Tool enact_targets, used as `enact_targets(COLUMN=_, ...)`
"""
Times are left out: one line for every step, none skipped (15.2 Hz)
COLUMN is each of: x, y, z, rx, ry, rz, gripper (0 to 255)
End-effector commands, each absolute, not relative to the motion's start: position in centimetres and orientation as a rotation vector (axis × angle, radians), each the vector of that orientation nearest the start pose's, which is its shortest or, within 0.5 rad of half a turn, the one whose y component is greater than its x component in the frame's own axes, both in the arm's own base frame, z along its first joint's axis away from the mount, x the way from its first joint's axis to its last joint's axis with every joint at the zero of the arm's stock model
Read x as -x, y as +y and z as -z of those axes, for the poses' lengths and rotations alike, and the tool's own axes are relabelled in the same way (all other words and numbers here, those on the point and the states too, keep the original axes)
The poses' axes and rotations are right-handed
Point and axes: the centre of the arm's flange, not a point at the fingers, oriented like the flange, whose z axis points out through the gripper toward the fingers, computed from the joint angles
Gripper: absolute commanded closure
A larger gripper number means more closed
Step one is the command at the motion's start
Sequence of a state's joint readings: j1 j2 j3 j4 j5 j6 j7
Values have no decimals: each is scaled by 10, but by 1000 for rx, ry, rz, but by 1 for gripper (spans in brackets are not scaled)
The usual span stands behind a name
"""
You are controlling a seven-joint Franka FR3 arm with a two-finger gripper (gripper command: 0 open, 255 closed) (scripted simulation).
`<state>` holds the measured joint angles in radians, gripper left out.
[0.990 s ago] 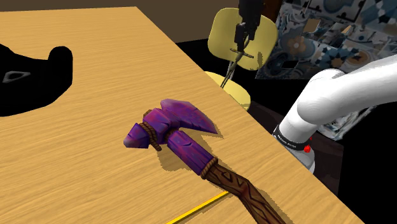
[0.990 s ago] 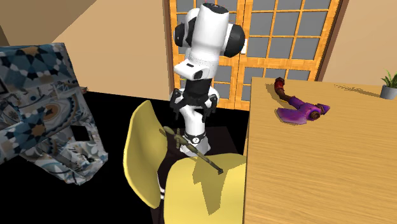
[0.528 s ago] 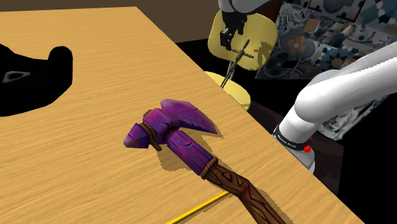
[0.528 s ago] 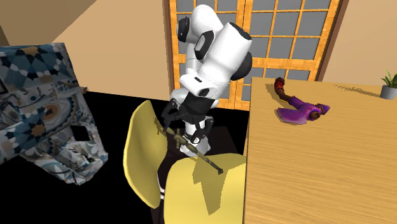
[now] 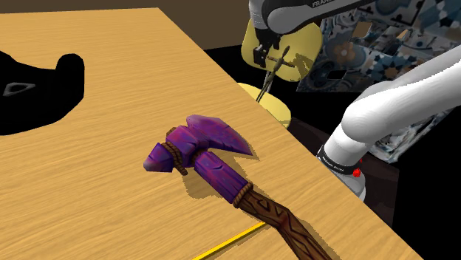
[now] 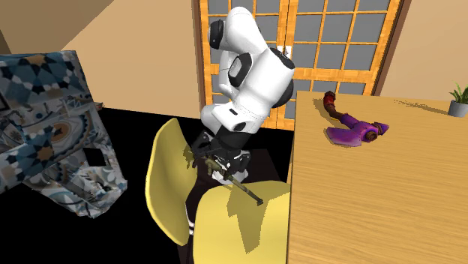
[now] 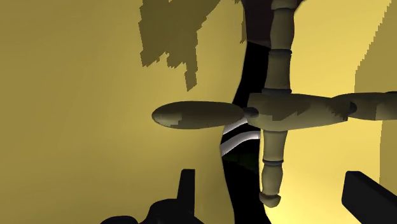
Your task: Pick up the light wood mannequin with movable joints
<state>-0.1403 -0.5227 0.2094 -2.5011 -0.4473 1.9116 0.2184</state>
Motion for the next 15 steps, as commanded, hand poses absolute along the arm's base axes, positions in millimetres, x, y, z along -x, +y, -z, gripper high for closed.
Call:
enact_targets(x=-385, y=-1, z=-463, rx=-2616, ry=-14, rz=21, gripper=255)
enact_targets(x=-384, y=-1, z=-463, rx=-2616, ry=-14, rz=21, gripper=255)
enact_targets(x=-384, y=-1, z=-462, rx=-2616, ry=-14, rz=20, gripper=255)
enact_targets(x=-384, y=-1, z=-462, rx=-2616, ry=-14, rz=20, gripper=255)
enact_targets(x=-385, y=-1, z=-462, rx=-2616, ry=-14, rz=20, gripper=255)
enact_targets(x=-385, y=-1, z=-462, rx=-2616, ry=-14, rz=20, gripper=255)
enact_targets(x=-384, y=-1, z=-462, rx=-2616, ry=-14, rz=20, gripper=255)
enact_targets(x=-384, y=-1, z=-462, rx=-2616, ry=-14, rz=20, gripper=255)
enact_targets(x=-384, y=-1, z=-462, rx=-2616, ry=-14, rz=20, gripper=255)
enact_targets(x=-384, y=-1, z=-463, rx=-2616, ry=-14, rz=21, gripper=255)
enact_targets(x=-384, y=-1, z=-468, rx=-2616, ry=-14, rz=21, gripper=255)
enact_targets(x=-384, y=-1, z=-473, rx=-2616, ry=-14, rz=21, gripper=255)
enact_targets(x=-384, y=-1, z=-478, rx=-2616, ry=-14, rz=21, gripper=255)
enact_targets(x=-384, y=-1, z=-484, rx=-2616, ry=-14, rz=21, gripper=255)
enact_targets(x=-384, y=-1, z=-489, rx=-2616, ry=-14, rz=21, gripper=255)
